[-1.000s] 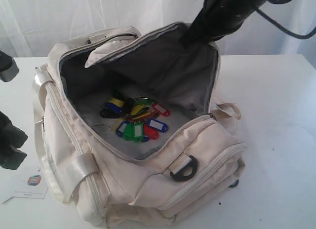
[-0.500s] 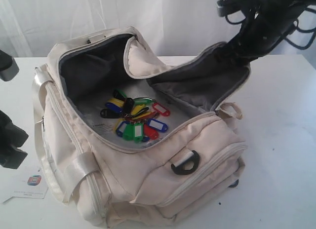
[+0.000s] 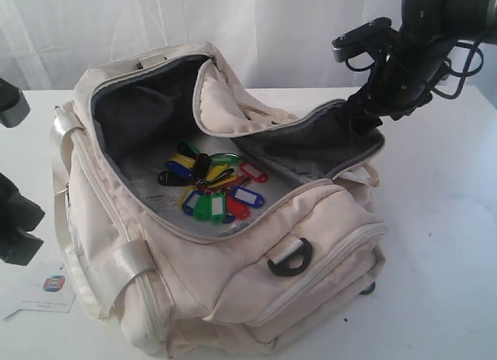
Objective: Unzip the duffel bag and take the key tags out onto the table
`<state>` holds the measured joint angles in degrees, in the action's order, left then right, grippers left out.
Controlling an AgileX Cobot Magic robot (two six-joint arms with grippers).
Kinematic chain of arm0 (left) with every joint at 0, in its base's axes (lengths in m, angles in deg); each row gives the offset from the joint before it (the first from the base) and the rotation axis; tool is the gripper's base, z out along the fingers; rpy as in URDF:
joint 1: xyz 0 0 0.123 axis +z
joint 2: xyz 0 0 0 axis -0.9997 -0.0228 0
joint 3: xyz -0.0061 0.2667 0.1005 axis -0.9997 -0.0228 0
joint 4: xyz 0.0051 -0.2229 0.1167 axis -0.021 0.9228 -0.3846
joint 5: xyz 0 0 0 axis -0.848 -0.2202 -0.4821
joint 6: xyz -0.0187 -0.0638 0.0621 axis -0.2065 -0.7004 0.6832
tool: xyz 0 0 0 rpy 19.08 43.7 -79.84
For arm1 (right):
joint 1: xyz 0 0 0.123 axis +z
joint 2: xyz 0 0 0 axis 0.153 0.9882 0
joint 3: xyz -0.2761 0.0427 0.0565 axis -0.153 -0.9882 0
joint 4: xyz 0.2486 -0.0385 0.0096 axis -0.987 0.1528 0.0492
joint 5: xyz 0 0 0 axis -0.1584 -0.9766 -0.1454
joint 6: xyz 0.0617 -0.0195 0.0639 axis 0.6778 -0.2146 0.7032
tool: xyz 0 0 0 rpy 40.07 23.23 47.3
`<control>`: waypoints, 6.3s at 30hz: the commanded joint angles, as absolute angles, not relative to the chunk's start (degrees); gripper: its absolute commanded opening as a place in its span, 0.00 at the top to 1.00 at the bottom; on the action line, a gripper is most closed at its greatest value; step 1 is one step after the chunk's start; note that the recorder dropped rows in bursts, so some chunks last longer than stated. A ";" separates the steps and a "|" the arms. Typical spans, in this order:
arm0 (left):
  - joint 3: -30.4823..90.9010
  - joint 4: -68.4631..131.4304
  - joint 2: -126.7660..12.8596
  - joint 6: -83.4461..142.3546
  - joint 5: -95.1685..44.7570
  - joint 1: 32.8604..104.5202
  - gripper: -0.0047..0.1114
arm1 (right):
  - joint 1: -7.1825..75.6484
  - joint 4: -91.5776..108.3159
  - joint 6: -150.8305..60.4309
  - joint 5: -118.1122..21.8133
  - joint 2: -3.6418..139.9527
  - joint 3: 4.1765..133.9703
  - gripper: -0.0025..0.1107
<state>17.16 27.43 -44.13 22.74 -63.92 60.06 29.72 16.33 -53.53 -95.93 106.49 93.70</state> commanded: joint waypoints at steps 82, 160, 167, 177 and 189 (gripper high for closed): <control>16.91 29.26 -43.63 22.87 -64.80 59.96 0.96 | 36.79 36.34 -39.48 -71.76 110.43 99.41 0.49; 11.60 27.18 -35.80 22.43 -65.14 59.96 0.96 | 54.60 1.04 -86.12 -87.57 101.40 94.53 0.98; 11.60 27.18 -35.80 22.43 -65.14 59.96 0.96 | 54.60 0.91 -82.64 -88.92 100.50 94.88 0.98; 11.60 27.18 -35.80 22.43 -65.37 59.96 0.96 | 53.40 -4.90 -83.33 -91.00 98.82 94.88 0.98; 11.60 27.18 -35.80 22.43 -65.37 59.96 0.96 | 51.61 -6.67 -83.22 -92.77 93.41 94.88 0.98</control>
<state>11.83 26.37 -36.32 23.02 -64.87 60.06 51.99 -5.80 -83.12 -92.02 94.37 94.43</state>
